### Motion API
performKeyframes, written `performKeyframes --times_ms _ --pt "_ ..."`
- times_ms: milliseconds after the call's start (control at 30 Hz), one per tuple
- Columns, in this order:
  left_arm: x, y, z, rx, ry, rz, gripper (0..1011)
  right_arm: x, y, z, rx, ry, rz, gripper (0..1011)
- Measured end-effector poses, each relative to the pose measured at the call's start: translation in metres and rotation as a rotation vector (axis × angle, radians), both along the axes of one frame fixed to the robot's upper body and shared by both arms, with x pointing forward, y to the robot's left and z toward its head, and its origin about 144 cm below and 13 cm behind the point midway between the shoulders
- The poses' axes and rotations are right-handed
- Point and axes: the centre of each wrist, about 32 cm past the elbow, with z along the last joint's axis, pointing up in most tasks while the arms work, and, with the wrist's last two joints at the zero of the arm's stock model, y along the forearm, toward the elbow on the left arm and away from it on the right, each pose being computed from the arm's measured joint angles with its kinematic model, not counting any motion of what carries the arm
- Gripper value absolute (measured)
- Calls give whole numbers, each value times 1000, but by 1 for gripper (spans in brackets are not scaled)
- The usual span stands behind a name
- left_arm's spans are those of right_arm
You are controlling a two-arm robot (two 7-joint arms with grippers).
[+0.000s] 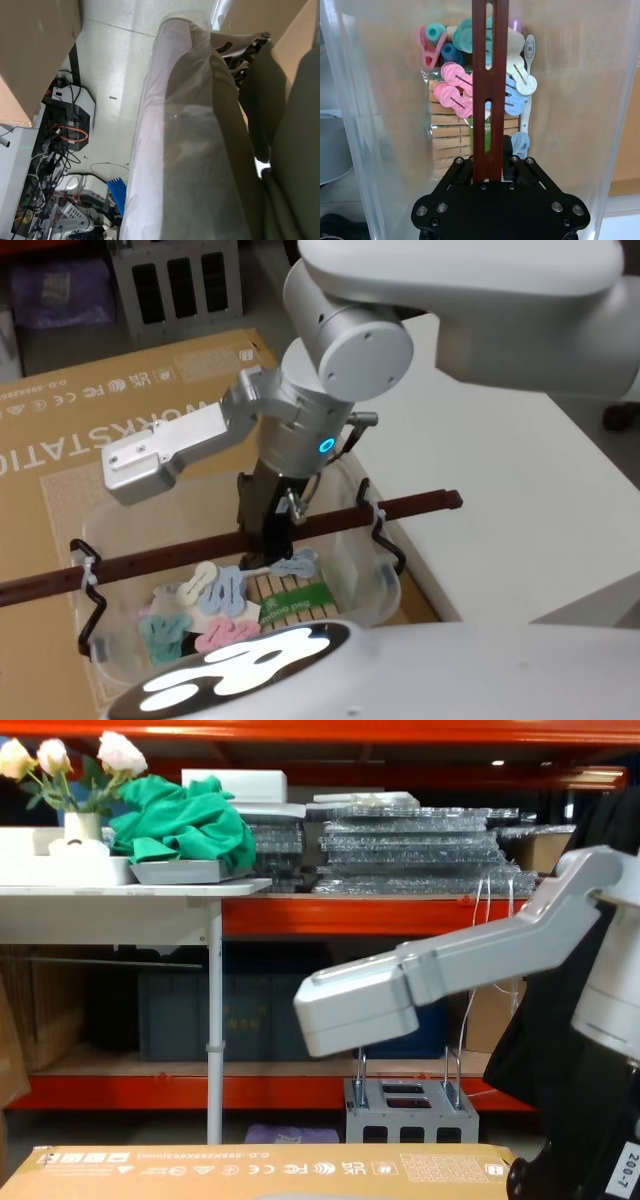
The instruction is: Use one hand to grasp the basket and place it at the designated location.
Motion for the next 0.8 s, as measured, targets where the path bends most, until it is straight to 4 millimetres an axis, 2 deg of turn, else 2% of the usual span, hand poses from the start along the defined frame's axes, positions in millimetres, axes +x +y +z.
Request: performKeyframes --times_ms 133,233,433,800 --pt "0 0 0 0 0 0 0 0 -2 4 11 -1 -3 105" --pt "0 0 0 0 0 0 0 0 -4 7 19 1 -2 77" --pt "0 0 0 0 0 0 0 2 -8 13 38 4 -6 44" --pt "0 0 0 0 0 0 0 8 -27 37 109 12 -32 0"
